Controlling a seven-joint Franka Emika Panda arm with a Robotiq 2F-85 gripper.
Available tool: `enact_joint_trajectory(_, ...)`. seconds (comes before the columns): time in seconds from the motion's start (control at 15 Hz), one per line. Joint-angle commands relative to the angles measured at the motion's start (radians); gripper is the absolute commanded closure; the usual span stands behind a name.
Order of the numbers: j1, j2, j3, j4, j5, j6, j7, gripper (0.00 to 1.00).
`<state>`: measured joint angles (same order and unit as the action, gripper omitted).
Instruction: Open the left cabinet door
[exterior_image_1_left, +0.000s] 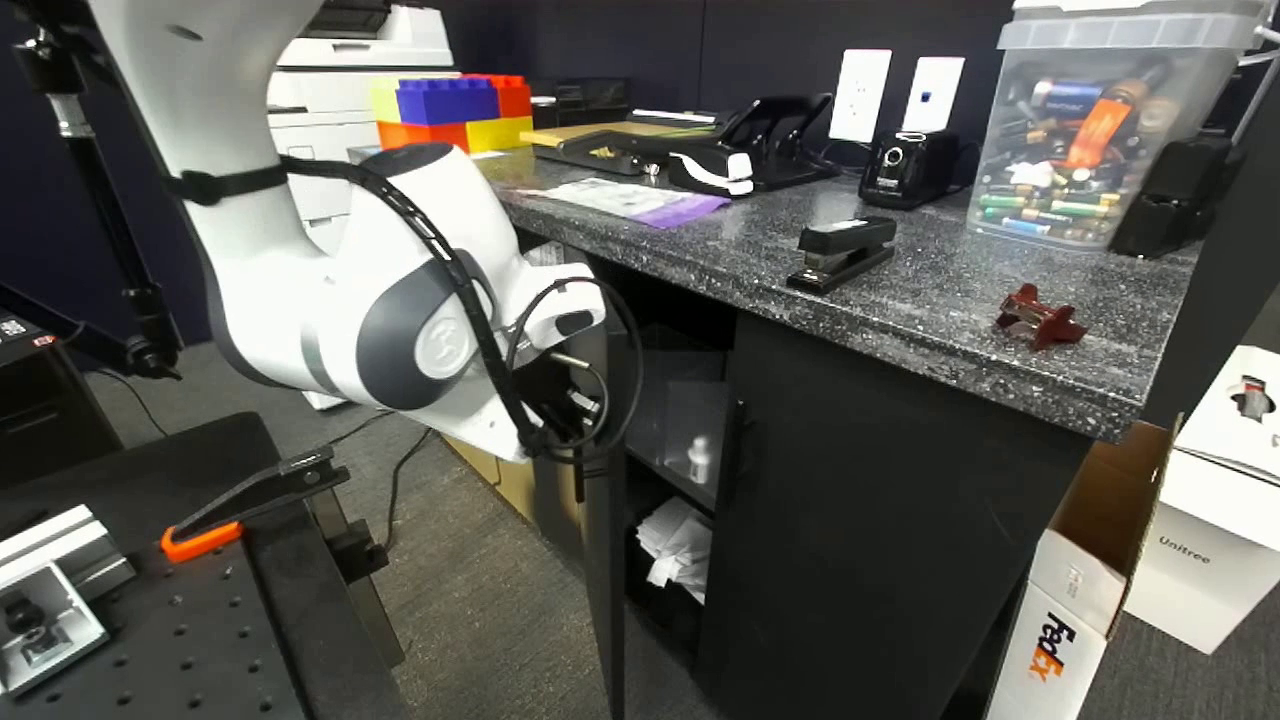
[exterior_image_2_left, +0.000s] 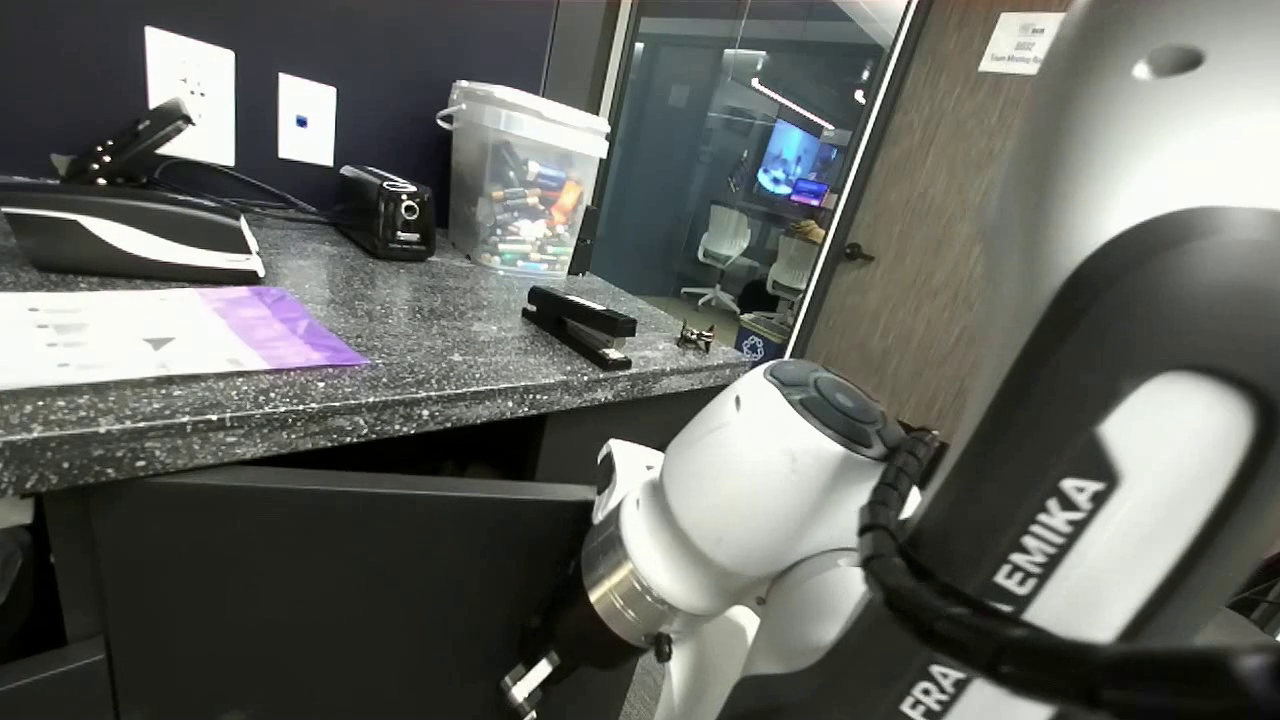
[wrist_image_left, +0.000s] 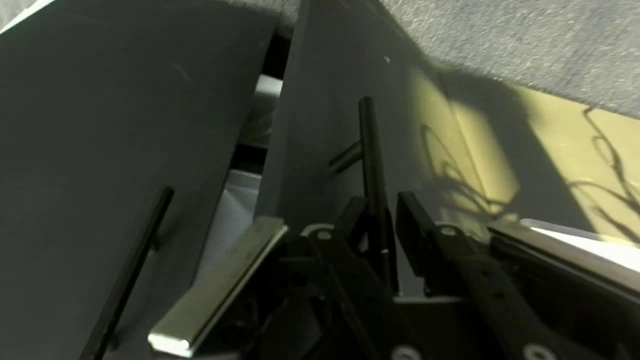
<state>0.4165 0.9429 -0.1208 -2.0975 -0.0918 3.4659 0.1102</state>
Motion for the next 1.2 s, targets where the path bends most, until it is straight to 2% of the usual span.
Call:
enact_joint_trajectory(0.0, -0.167, -0.113, 0.224, -0.133, -0.027, -0.007, -0.044, 0.94)
enact_joint_trajectory(0.13, -0.222, -0.131, 0.292, -0.165, -0.016, -0.028, -0.043, 0.94)
enact_joint_trajectory(0.4, -0.298, -0.159, 0.364, -0.209, -0.012, -0.022, -0.043, 0.94)
enact_joint_trajectory(0.47, -0.317, -0.168, 0.381, -0.215, -0.015, -0.031, -0.041, 0.64)
enact_joint_trajectory(0.53, -0.326, -0.179, 0.388, -0.222, -0.011, -0.033, -0.039, 0.49)
enact_joint_trajectory(0.67, -0.341, -0.21, 0.404, -0.23, -0.002, -0.066, -0.03, 0.38)
enact_joint_trajectory(0.73, -0.373, -0.231, 0.431, -0.232, -0.003, -0.118, -0.018, 0.29)
enact_joint_trajectory(0.87, -0.547, -0.276, 0.597, -0.24, -0.042, -0.292, -0.013, 0.14)
enact_joint_trajectory(1.0, -0.662, -0.29, 0.745, -0.218, 0.021, -0.44, -0.054, 0.02)
enact_joint_trajectory(1.13, -0.8, -0.305, 0.896, -0.193, 0.123, -0.603, -0.13, 0.0)
